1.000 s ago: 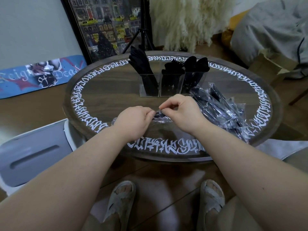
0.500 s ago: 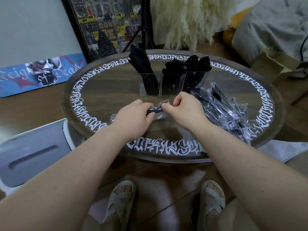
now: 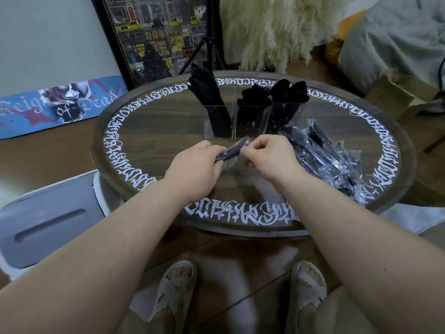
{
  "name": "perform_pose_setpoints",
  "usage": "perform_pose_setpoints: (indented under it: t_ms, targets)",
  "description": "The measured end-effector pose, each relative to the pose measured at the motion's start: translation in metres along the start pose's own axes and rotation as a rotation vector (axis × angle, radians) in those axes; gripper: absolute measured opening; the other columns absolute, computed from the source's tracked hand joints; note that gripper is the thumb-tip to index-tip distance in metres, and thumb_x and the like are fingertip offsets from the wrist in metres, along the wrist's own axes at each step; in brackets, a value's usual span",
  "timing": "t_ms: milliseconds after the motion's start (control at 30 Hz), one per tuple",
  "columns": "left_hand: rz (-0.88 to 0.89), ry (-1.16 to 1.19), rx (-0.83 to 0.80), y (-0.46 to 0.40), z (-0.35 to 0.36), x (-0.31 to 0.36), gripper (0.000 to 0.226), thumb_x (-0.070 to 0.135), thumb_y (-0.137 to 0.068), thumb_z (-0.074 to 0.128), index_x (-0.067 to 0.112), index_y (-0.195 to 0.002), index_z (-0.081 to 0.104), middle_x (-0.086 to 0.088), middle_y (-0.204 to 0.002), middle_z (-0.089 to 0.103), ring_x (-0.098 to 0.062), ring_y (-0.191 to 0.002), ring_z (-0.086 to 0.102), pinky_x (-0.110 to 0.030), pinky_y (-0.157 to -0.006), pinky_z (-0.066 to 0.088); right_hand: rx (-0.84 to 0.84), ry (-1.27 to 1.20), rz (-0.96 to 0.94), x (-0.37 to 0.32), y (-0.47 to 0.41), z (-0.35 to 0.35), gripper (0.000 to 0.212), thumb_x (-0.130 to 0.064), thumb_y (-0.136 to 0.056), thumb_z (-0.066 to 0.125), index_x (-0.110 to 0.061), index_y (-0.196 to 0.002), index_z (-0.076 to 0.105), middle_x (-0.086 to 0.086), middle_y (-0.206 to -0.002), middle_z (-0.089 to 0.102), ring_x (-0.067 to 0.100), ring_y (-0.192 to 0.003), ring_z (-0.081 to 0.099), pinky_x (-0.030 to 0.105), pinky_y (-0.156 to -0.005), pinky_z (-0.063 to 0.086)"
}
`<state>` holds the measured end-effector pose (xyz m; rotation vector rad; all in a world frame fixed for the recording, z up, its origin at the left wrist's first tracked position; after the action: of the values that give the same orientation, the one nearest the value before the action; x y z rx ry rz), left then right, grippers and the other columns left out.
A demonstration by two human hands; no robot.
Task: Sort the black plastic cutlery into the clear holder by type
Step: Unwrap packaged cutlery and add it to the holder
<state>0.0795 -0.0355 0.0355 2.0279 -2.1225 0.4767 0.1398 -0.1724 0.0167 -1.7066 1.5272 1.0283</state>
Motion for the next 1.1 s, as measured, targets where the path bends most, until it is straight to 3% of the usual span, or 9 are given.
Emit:
perform_pose_setpoints:
  t_ms: [167, 367, 467, 567, 700, 767, 833, 1000, 1100]
  targets:
    - [0.027, 0.039, 0.005, 0.000, 0.000, 0.003, 0.032, 0.029, -0.100, 0.042, 0.027, -0.130, 0.054, 0.008, -0.093, 0.045, -0.012, -0.083, 0.048, -0.026, -0.072, 0.038, 0.033, -0.066, 0.003, -0.002, 0.003, -0.001, 0.023, -0.028, -0.079, 0.072, -0.013, -0.064, 0.064, 0.003, -0.065, 0.065, 0.025, -0.077, 0.065, 0.046, -0.081, 0.055]
    - [-0.011, 0.025, -0.026, -0.001, 0.000, -0.001, 0.031, 0.031, -0.100, 0.043, 0.027, -0.128, 0.056, 0.006, -0.098, 0.052, -0.013, -0.086, 0.049, -0.029, -0.076, 0.043, -0.021, -0.050, 0.028, -0.003, 0.003, 0.003, 0.010, -0.015, -0.072, 0.068, -0.009, -0.064, 0.064, 0.010, -0.067, 0.069, 0.031, -0.077, 0.068, 0.050, -0.074, 0.057]
    - [-0.042, 0.021, -0.030, 0.000, -0.003, -0.005, 0.029, 0.031, -0.098, 0.046, 0.025, -0.124, 0.058, 0.004, -0.105, 0.062, -0.015, -0.093, 0.056, -0.033, -0.082, 0.048, -0.065, -0.090, 0.040, -0.002, 0.004, 0.006, 0.010, -0.008, -0.073, 0.066, -0.012, -0.065, 0.062, 0.006, -0.062, 0.069, 0.023, -0.070, 0.071, 0.052, -0.071, 0.058]
    - [-0.057, 0.028, -0.047, 0.002, -0.003, -0.007, 0.026, 0.032, -0.098, 0.047, 0.025, -0.121, 0.059, 0.004, -0.100, 0.067, -0.014, -0.087, 0.059, -0.034, -0.078, 0.051, -0.097, -0.109, 0.030, -0.004, 0.004, 0.007, 0.012, -0.003, -0.076, 0.065, -0.012, -0.069, 0.061, 0.010, -0.070, 0.070, 0.018, -0.066, 0.071, 0.051, -0.072, 0.059]
    - [-0.060, 0.001, -0.065, 0.001, -0.001, -0.008, 0.025, 0.032, -0.099, 0.046, 0.024, -0.119, 0.059, 0.004, -0.098, 0.068, -0.014, -0.086, 0.059, -0.033, -0.076, 0.050, -0.169, -0.086, 0.021, -0.007, 0.004, 0.007, 0.017, 0.003, -0.077, 0.062, -0.011, -0.068, 0.061, 0.011, -0.068, 0.069, 0.017, -0.060, 0.066, 0.040, -0.070, 0.058]
    - [-0.071, -0.033, -0.069, 0.001, -0.002, -0.012, 0.025, 0.031, -0.099, 0.045, 0.024, -0.118, 0.059, 0.004, -0.096, 0.068, -0.015, -0.084, 0.059, -0.032, -0.072, 0.048, -0.194, -0.085, 0.030, -0.006, 0.002, 0.003, 0.017, 0.006, -0.078, 0.059, -0.009, -0.069, 0.062, 0.011, -0.067, 0.067, 0.015, -0.056, 0.062, 0.029, -0.060, 0.056]
    - [-0.081, -0.036, -0.079, 0.002, -0.002, -0.016, 0.024, 0.031, -0.099, 0.045, 0.025, -0.117, 0.059, 0.005, -0.097, 0.067, -0.016, -0.085, 0.059, -0.032, -0.072, 0.047, -0.160, -0.124, 0.046, -0.003, -0.001, -0.006, 0.019, 0.006, -0.080, 0.057, -0.009, -0.070, 0.063, 0.007, -0.063, 0.065, 0.013, -0.053, 0.058, 0.021, -0.050, 0.048]
    - [-0.097, 0.069, -0.130, 0.003, 0.002, -0.018, 0.022, 0.030, -0.098, 0.046, 0.024, -0.114, 0.061, 0.005, -0.092, 0.066, -0.015, -0.083, 0.059, -0.034, -0.075, 0.050, -0.036, -0.120, 0.080, 0.010, -0.008, -0.017, 0.014, -0.005, -0.082, 0.059, -0.016, -0.075, 0.065, -0.001, -0.069, 0.061, 0.016, -0.065, 0.056, 0.032, -0.066, 0.049]
    - [-0.146, 0.125, -0.103, 0.001, -0.001, -0.024, 0.018, 0.029, -0.098, 0.048, 0.025, -0.109, 0.062, 0.006, -0.087, 0.065, -0.014, -0.080, 0.059, -0.032, -0.072, 0.048, 0.275, 0.089, -0.089, -0.011, -0.003, -0.047, 0.016, -0.011, -0.082, 0.059, -0.025, -0.088, 0.059, -0.006, -0.083, 0.061, 0.014, -0.081, 0.058, 0.027, -0.078, 0.048]
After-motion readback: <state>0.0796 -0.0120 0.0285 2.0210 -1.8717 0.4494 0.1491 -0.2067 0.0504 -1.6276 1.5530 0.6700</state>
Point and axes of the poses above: each hand's wrist, its own y-axis away from the middle knuckle, its own z-axis out of the palm, x = y × z, the point moved 9 cm from there along -y, towards the middle knuckle
